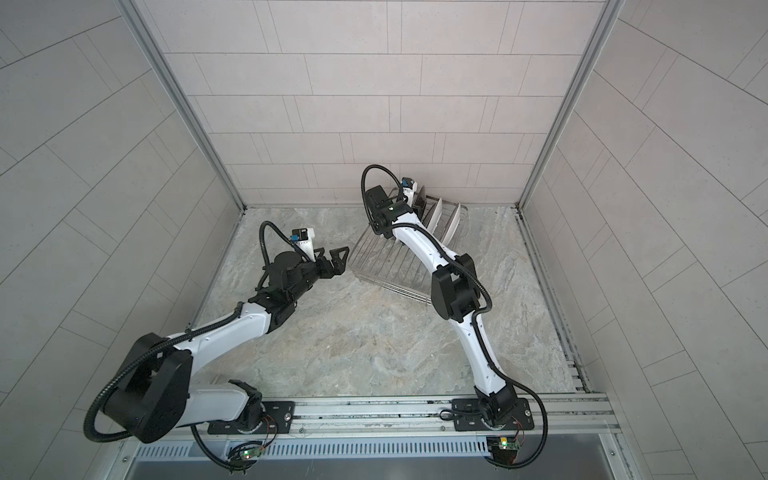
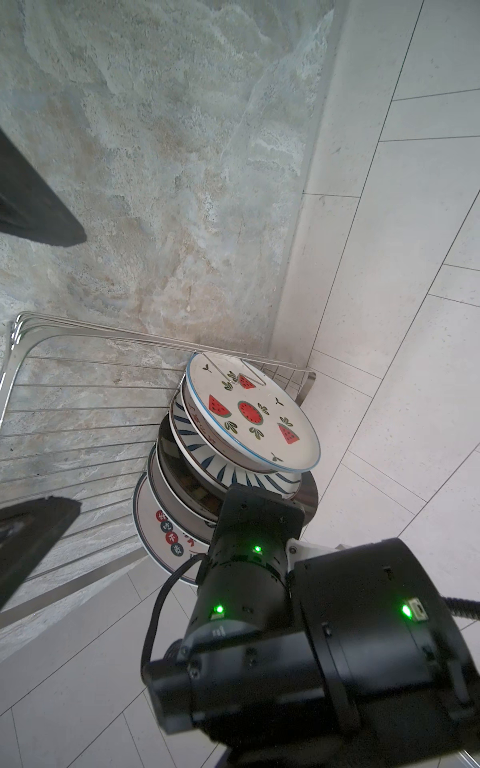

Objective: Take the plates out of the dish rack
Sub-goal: 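Close the right gripper on the dark-rimmed plate's edge, then lift the dark-rimmed plate out of the rack with the right gripper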

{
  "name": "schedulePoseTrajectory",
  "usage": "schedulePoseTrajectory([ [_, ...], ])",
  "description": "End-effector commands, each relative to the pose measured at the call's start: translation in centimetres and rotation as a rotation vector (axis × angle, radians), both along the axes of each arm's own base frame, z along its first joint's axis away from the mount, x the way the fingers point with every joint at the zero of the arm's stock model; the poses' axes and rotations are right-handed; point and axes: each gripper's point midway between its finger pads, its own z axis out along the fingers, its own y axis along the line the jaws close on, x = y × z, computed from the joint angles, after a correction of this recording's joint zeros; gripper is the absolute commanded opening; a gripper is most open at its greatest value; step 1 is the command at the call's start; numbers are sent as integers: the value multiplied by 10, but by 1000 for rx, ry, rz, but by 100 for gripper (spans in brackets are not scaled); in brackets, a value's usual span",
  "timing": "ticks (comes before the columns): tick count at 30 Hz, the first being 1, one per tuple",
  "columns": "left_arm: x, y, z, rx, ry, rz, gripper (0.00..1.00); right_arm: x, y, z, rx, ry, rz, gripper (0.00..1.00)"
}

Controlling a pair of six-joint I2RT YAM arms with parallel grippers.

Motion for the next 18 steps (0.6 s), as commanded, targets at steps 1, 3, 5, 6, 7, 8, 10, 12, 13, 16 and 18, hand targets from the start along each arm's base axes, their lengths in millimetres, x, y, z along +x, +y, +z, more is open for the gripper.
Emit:
schedulePoseTrajectory([
  [1,-3,1,5,-8,-18,9,100,-24,-10,56,-124,-24,-19,4],
  [3,-3,1,3,-12,-18,10,100,-29,-7,71,-128,-50,-14,4],
  [5,-2,1,3,-18,-17,12,100,-32,-5,86,-131,-73,-4,4],
  [6,-2,1,3,-21,-18,11,100,-34,-4,92,-130,-83,0,3],
  [7,-2,0,2,-23,-17,9,100,-36,-3,99,-127,-93,6,3],
  [8,-2,0,2,-25,-16,9,100,-38,-3,104,-127,-100,8,3],
  [10,-1,0,2,-25,-19,10,100,-44,-1,115,-136,-115,10,3],
  [12,-1,1,2,-24,-19,17,100,-49,2,125,-147,-127,17,3],
  [13,-1,2,2,-23,-19,21,100,-52,3,130,-154,-134,17,3],
  [16,0,1,3,-25,-21,20,100,-59,3,142,-170,-147,18,3],
  [18,-1,1,2,-25,-20,16,100,-65,3,147,-176,-147,19,3],
])
